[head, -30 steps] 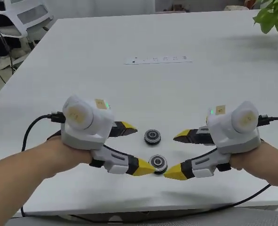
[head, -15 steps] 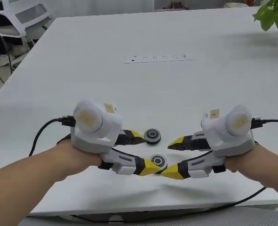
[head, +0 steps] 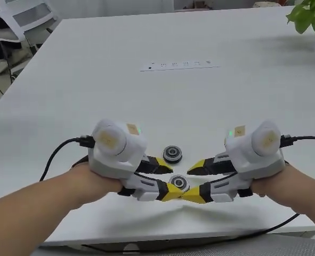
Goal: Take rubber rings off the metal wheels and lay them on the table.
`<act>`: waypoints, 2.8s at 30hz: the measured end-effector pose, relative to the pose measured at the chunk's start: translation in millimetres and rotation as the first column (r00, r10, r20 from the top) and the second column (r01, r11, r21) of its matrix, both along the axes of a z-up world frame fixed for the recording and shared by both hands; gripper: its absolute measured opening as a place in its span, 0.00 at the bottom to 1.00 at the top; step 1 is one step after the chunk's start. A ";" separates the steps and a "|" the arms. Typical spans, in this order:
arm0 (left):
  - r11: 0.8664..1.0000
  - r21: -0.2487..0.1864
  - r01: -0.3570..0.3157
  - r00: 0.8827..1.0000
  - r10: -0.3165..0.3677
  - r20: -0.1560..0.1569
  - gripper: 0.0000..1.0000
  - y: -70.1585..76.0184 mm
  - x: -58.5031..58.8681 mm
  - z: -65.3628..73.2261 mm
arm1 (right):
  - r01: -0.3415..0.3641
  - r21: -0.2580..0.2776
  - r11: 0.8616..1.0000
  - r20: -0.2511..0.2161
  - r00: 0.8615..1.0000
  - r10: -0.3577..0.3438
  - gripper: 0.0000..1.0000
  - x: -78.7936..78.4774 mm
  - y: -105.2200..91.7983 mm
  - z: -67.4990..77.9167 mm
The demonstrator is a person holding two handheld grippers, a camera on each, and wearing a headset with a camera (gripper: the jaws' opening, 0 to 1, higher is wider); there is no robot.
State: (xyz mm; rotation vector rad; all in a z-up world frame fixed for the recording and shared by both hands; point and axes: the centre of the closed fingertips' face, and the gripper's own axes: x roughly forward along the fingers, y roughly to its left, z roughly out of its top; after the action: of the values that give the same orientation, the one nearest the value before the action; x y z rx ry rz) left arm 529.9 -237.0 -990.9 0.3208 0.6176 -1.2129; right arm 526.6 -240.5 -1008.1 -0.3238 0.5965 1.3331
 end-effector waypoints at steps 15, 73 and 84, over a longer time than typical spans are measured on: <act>0.999 0.041 0.013 0.999 -0.014 0.029 0.21 -4.1 -0.9 -9.6 | 0.019 0.009 1.000 -0.017 1.000 -0.019 0.32 -0.4 -2.5 -2.0; 0.995 0.099 -0.022 0.992 0.010 0.122 0.13 -4.0 3.9 -11.2 | 0.050 -0.038 0.998 0.009 0.999 -0.050 0.03 -0.7 -8.6 -11.3; 0.994 0.104 -0.018 0.992 0.005 0.130 0.13 -4.4 3.2 -11.6 | 0.116 -0.028 0.993 -0.047 0.992 -0.117 0.00 2.3 -11.4 -10.8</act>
State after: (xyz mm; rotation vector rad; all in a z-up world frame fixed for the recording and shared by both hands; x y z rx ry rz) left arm 533.1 -241.5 -1002.5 0.4806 0.5712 -1.1408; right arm 528.9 -251.9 -1018.9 -0.2733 0.6633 1.2246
